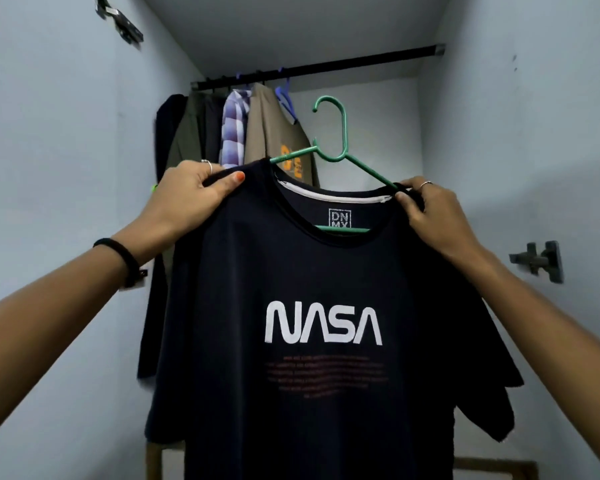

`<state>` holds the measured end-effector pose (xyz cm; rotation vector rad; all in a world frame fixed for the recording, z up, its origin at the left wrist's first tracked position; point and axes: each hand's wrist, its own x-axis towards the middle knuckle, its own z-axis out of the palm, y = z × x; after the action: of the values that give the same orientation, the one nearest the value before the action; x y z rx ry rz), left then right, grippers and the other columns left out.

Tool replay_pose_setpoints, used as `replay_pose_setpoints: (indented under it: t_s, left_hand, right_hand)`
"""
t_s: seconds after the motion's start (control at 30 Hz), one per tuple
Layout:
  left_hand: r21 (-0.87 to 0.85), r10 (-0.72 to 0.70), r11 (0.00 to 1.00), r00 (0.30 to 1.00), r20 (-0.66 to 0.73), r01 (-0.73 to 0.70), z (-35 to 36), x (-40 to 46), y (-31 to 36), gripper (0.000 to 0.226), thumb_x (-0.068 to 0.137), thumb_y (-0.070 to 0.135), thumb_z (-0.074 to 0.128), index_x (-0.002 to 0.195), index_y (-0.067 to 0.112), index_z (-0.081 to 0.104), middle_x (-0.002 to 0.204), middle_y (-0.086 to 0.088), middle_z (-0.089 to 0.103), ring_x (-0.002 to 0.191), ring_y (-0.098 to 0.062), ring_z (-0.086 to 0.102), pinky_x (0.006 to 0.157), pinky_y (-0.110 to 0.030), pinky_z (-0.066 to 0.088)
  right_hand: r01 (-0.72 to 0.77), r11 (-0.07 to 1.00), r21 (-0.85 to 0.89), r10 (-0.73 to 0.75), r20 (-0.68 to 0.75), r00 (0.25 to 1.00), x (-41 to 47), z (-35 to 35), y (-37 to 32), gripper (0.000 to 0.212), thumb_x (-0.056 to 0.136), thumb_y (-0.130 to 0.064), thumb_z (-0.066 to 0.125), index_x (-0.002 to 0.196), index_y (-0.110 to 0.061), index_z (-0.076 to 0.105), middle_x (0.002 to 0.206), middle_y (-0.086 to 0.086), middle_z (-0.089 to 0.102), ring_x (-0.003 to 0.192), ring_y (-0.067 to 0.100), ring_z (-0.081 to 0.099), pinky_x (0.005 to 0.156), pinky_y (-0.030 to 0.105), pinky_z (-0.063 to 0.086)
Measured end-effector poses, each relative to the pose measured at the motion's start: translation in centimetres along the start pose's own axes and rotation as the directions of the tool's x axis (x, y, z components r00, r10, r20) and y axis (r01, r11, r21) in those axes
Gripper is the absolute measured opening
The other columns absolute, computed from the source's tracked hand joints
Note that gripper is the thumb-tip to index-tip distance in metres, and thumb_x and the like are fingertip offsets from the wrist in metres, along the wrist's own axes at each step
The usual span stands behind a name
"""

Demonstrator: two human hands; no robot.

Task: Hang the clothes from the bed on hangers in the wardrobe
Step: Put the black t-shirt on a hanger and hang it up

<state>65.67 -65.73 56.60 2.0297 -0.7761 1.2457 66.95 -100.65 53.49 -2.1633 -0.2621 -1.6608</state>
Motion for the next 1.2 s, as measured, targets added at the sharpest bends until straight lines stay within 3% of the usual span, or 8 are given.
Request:
replay_pose_setpoints:
  t_s: [0.17, 0.27, 0.33, 0.47, 0.67, 0.87, 1.0, 1.2]
  left_hand:
    - [0.086, 0.078, 0.994, 0.987, -0.141, -0.066, 3.2, 7.6, -2.3, 0.036, 0.094, 0.036, 0.057, 0.074, 0.007, 0.061, 0.065, -0.006, 0.054, 0.066, -0.02, 0.05, 0.054, -0.027, 0.028]
    - [0.128, 0.125, 0.987, 0.968, -0.217, -0.099, 4.7, 12.1, -4.1, 0.036, 0.095, 0.035, 0.054, 0.076, 0.005, 0.06, 0.073, -0.009, 0.052, 0.074, -0.023, 0.048, 0.059, -0.024, 0.023]
    - [0.134, 0.145, 0.984, 0.956, -0.254, -0.114, 6.1, 15.1, -5.4, 0.037, 0.096, 0.034, 0.053, 0.092, 0.0, 0.067, 0.079, -0.01, 0.054, 0.079, -0.022, 0.049, 0.061, -0.02, 0.025]
    - [0.167, 0.171, 0.977, 0.952, -0.253, -0.131, 9.7, 21.9, -7.6, 0.038, 0.094, 0.037, 0.054, 0.108, 0.005, 0.069, 0.105, -0.018, 0.067, 0.104, -0.034, 0.058, 0.078, -0.028, 0.038]
    - [0.335, 0.249, 0.93, 0.933, -0.261, -0.154, 15.9, 28.8, -6.6, 0.037, 0.093, 0.037, 0.053, 0.114, 0.008, 0.061, 0.121, -0.02, 0.058, 0.116, -0.041, 0.052, 0.096, -0.041, 0.04]
    - [0.359, 0.221, 0.926, 0.936, -0.274, -0.114, 21.9, 33.7, -6.8, 0.027, 0.095, 0.026, 0.052, 0.113, 0.006, 0.057, 0.125, -0.015, 0.053, 0.116, -0.036, 0.052, 0.082, -0.038, 0.042]
    - [0.404, 0.168, 0.915, 0.923, -0.346, -0.015, 24.1, 36.1, -8.8, 0.027, 0.096, 0.023, 0.052, 0.115, 0.005, 0.056, 0.126, -0.015, 0.052, 0.117, -0.036, 0.052, 0.085, -0.039, 0.044]
    - [0.432, 0.089, 0.896, 0.913, -0.398, 0.101, 26.1, 40.6, -11.1, 0.026, 0.092, 0.021, 0.053, 0.113, 0.008, 0.061, 0.121, -0.014, 0.057, 0.109, -0.036, 0.058, 0.073, -0.035, 0.04]
  right_hand:
    - [0.045, 0.989, -0.138, -0.047, -0.013, 0.999, 4.8, 4.4, 2.6, 0.039, 0.095, -0.023, 0.054, 0.133, -0.013, 0.052, 0.129, 0.012, 0.055, 0.121, 0.031, 0.048, 0.104, 0.041, 0.038]
    - [0.11, 0.974, -0.197, -0.11, 0.013, 0.994, 6.6, 7.4, 3.6, 0.037, 0.094, -0.022, 0.056, 0.129, -0.011, 0.054, 0.129, 0.012, 0.051, 0.122, 0.031, 0.045, 0.104, 0.04, 0.035]
    - [0.156, 0.961, -0.229, -0.156, 0.016, 0.988, 8.0, 9.5, 4.2, 0.033, 0.093, -0.021, 0.057, 0.124, -0.009, 0.057, 0.127, 0.012, 0.052, 0.119, 0.031, 0.047, 0.103, 0.04, 0.036]
    - [0.206, 0.936, -0.285, -0.215, 0.002, 0.977, 12.2, 13.5, 5.4, 0.028, 0.09, -0.019, 0.059, 0.116, -0.008, 0.06, 0.12, 0.011, 0.056, 0.111, 0.032, 0.052, 0.097, 0.039, 0.04]
    - [0.239, 0.901, -0.362, -0.249, 0.02, 0.968, 16.3, 19.0, 8.3, 0.03, 0.089, -0.019, 0.059, 0.115, -0.005, 0.061, 0.116, 0.011, 0.057, 0.106, 0.036, 0.055, 0.093, 0.045, 0.045]
    - [0.276, 0.89, -0.363, -0.284, 0.033, 0.958, 18.3, 21.6, 13.8, 0.022, 0.089, -0.017, 0.06, 0.108, -0.006, 0.064, 0.115, 0.01, 0.056, 0.107, 0.032, 0.052, 0.092, 0.043, 0.043]
    - [0.277, 0.913, -0.3, -0.289, 0.004, 0.957, 20.4, 22.6, 17.3, 0.018, 0.093, -0.015, 0.054, 0.108, -0.011, 0.065, 0.119, 0.007, 0.054, 0.113, 0.027, 0.049, 0.094, 0.036, 0.036]
    - [0.331, 0.91, -0.252, -0.341, 0.002, 0.94, 23.9, 23.8, 21.4, 0.016, 0.094, -0.011, 0.054, 0.105, -0.011, 0.065, 0.118, 0.005, 0.055, 0.11, 0.027, 0.049, 0.088, 0.032, 0.033]
